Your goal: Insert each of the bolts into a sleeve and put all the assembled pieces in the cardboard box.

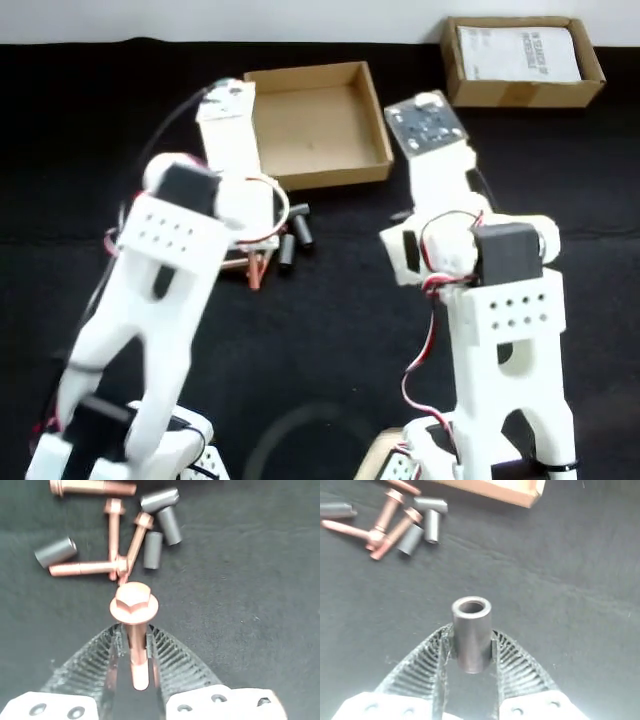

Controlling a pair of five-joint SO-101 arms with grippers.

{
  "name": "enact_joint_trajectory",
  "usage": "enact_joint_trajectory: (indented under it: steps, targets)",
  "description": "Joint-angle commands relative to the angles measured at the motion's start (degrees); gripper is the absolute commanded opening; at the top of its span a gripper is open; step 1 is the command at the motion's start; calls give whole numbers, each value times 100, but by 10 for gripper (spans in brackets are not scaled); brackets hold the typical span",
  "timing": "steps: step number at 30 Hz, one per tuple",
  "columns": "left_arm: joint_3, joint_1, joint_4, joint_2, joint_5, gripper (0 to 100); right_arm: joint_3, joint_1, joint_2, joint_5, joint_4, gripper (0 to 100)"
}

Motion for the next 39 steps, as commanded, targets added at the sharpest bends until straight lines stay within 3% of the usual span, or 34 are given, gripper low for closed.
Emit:
enact_joint_trajectory:
  steps: [1, 4, 9, 17, 24, 29, 39]
  targets:
    - [-163, -40, -18, -892, -545, 8, -734, -479, -391, 9, 224, 8]
    - [-154, -66, 18, -1464, -809, 8, -840, -787, -875, -97, 251, 8]
    - [189, -40, -9, -2387, -844, 8, -409, -998, -1815, -1310, 259, 8]
    - [1437, -31, -316, -3934, -818, 8, 2580, -998, -3477, -1662, -277, 8]
    - [2905, 338, -1837, -5138, -800, 8, 5481, -1446, -4708, -1855, -2844, 8]
    - [4057, 725, -3068, -5640, -800, 8, 6554, -1640, -5068, -2013, -4382, 8]
    - [5367, 1138, -5160, -5692, -791, 9, 7002, -1666, -5068, -2119, -5446, 8]
